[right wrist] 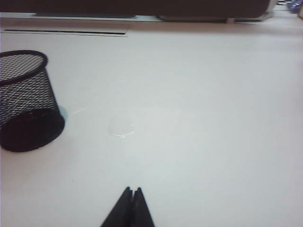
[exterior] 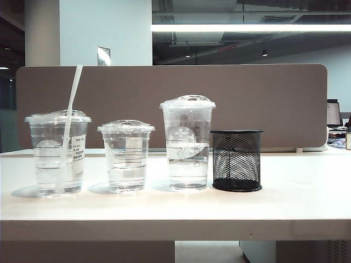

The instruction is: Pick up the straw and insert it into the medium coffee cup.

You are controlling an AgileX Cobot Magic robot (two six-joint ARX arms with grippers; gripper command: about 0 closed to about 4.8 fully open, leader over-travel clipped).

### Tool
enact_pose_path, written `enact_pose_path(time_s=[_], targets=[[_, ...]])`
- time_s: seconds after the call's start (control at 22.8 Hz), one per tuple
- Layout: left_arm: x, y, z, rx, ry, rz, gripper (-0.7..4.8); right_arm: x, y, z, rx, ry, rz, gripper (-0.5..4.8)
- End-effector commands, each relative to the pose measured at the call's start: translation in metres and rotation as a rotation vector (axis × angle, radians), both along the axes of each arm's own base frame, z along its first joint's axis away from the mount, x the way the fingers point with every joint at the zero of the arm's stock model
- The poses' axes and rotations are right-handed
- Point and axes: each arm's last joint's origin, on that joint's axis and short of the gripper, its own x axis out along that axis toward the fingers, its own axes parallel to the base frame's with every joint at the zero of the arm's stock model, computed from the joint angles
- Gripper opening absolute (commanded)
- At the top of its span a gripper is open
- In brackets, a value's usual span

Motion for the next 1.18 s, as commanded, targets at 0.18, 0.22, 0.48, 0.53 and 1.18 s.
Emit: enact_pose_path(time_s=[0.18,0.22,0.48,0.53,1.18], targets=[[-0.0003,0.0000,0.0002,0.001,0.007,0.002,-0.04,0.0006,-0.0066,-0.0013,0.056,-0.005,-0.059,0.00],[-0.0003,0.0000,0.0002,0.001,0.007,0.001,-0.04,0.0006,-0.0067,-0.0012,0.056,-0.005,-0.061,0.00],[-0.0003,0.0000,0.0002,0.001,0.007,0.002,-0.04,0.0006,-0.0066,-0.0011,0.056,-0.006,-0.060,0.00],[-0.0003,0.0000,0.0002,0.001,0.007,0.001,-0.04,0.0006,-0.0066,-0.0010,0.056,-0.006,-0.060,0.00],[-0.0003,0.0000,0.0002,0.001,0.007,0.002,-0.04,0.0006,-0.0067,-0.0010,0.056,-0.006,-0.061,0.00]])
